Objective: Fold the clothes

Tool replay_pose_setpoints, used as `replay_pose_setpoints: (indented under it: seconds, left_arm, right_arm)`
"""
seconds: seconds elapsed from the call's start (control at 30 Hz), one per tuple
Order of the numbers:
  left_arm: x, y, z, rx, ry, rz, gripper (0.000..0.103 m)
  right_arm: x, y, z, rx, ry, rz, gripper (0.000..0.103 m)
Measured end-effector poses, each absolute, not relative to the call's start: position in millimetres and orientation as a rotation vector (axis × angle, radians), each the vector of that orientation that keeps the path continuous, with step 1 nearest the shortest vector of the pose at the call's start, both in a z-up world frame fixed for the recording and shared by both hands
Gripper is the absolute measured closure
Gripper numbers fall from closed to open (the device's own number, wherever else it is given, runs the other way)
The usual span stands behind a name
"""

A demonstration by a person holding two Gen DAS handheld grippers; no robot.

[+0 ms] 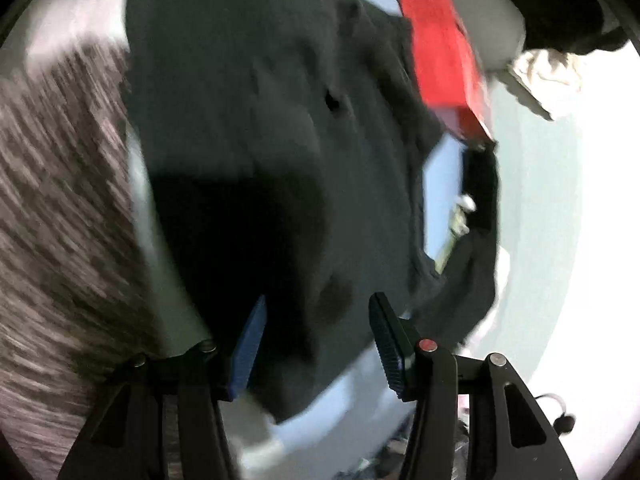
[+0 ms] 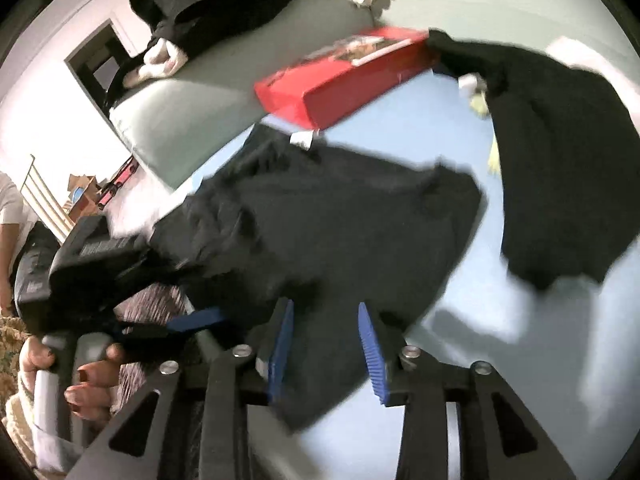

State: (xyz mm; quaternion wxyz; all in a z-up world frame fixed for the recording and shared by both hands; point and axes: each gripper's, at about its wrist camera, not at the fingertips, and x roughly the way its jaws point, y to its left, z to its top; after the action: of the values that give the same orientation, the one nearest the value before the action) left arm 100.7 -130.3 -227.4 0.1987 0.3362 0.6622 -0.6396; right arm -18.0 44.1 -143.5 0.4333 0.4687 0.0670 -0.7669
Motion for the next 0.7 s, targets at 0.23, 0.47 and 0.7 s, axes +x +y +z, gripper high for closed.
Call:
replay_pose_setpoints:
  seconds: [0.23, 0.47, 0.7]
  left_arm:
    - [106.0, -193.1, -181.7, 0.955, 1.527, -1.885, 0.048]
    - [83.9, -215.3, -198.7, 0.991, 1.343, -1.969, 0.049]
    - [69.5, -219.8, -211.3, 0.995, 1.298, -1.990, 0.054]
  right_arm:
    - [-92.4, -49.3, -141.0, 1.122, 0.311, -1.729, 0.031]
    - [-109.7, -150.2, -178.2, 1.084, 0.580, -1.613, 0.031]
    - [-118.8, -182.8, -202.6, 1.072, 0.602, -1.579, 0.038]
